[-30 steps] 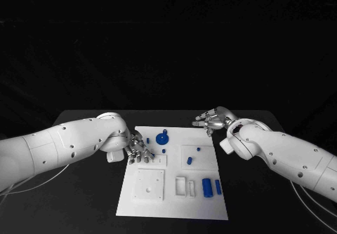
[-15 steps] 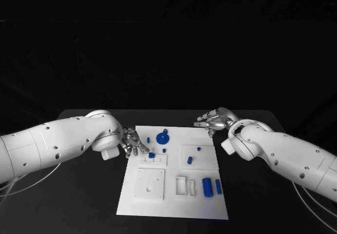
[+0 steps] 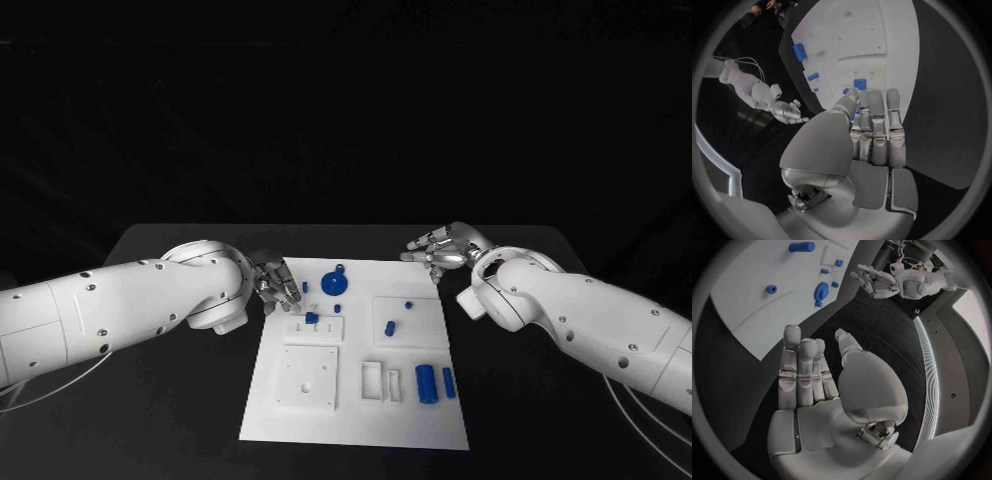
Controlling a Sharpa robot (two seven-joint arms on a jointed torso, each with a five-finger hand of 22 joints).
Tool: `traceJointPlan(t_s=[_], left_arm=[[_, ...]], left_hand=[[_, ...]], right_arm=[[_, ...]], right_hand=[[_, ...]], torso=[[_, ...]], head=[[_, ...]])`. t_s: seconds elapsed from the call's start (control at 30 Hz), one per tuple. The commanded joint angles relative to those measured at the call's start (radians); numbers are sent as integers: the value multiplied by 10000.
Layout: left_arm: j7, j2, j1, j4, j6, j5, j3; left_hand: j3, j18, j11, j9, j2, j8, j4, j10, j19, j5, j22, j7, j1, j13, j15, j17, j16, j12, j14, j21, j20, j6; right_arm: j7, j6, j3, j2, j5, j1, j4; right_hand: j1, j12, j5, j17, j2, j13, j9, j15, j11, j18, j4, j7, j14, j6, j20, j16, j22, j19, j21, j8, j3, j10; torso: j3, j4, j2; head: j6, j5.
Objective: Assemble the parts on the task board
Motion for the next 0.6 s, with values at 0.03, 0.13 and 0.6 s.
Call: traceJointPlan(t_s=[0.03, 0.13, 0.6], left_arm=[[959, -41, -100, 155, -1018, -1299, -23], [1084, -51, -213, 193, -1149, -1539, -39], [1414, 123, -668, 85, -1335, -2085, -52]], left_hand=[[-1, 40, 56, -14, -50, -32, 16, 39, 38, -36, 47, 51, 84, -120, 49, 22, -82, -39, 33, -90, 33, -43], [-223, 41, 74, -14, -128, -31, 211, 74, 100, -104, 56, 56, -20, -239, 70, 52, -154, -35, 46, -258, 59, -107], [-1479, 55, 158, -23, -108, -32, 1090, 66, 272, -115, -168, 100, -457, -226, 128, 162, -215, 85, 125, -510, 118, -341]], right_arm=[[71, 102, 5, -11, -55, -18, 6], [72, 103, 5, -15, -55, -29, 2], [72, 115, 5, -25, -55, -54, -3]], right_hand=[[-61, 56, 2, -9, 34, -12, -6, 8, -15, 92, 61, 48, -48, -52, 15, 29, 138, 163, -33, -27, -1, -49], [-61, 56, 2, -9, 34, -12, -6, 8, -15, 92, 61, 48, -48, -52, 15, 29, 138, 163, -33, -27, -1, -49], [-48, 60, 3, -7, 40, -10, -7, 5, -16, 92, 52, 49, -45, -54, 13, 33, 141, 166, -29, -28, 4, -46]], torso=[[-2, 2, 1], [-8, -6, 0], [7, -11, 8]], head=[[7, 2], [-1, 19], [-8, 41]])
